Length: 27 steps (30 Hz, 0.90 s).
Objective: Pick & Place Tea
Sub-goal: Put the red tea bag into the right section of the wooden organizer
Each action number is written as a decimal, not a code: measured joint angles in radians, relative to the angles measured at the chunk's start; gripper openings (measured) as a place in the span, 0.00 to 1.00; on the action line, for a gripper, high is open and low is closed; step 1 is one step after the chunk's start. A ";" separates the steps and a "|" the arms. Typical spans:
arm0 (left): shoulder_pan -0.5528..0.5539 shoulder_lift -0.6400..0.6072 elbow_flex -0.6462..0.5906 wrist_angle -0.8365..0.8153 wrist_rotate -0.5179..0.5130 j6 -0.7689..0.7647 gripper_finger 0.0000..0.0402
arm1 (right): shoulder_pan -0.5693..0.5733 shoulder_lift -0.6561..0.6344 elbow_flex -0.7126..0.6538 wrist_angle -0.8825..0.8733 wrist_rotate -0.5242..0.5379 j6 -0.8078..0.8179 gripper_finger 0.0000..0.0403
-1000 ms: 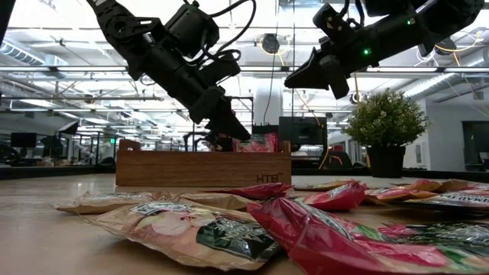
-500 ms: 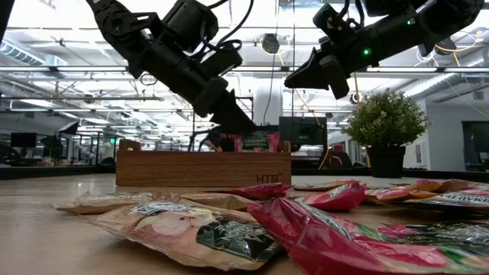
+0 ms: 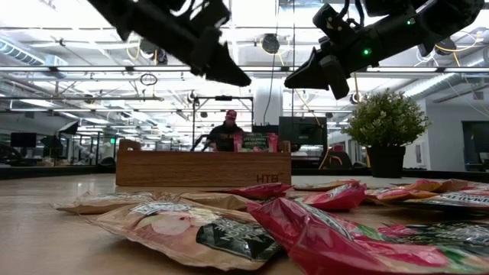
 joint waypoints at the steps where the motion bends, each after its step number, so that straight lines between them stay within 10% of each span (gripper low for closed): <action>1: -0.014 -0.001 0.027 -0.077 0.000 0.008 0.36 | 0.000 0.000 0.000 0.000 0.000 -0.001 0.08; 7: -0.082 0.086 0.323 -0.497 -0.022 0.037 0.04 | 0.000 0.000 0.000 0.004 0.000 -0.019 0.08; 27: -0.037 0.445 0.501 -0.668 0.064 0.001 0.00 | 0.000 0.000 0.000 -0.026 0.000 0.005 0.08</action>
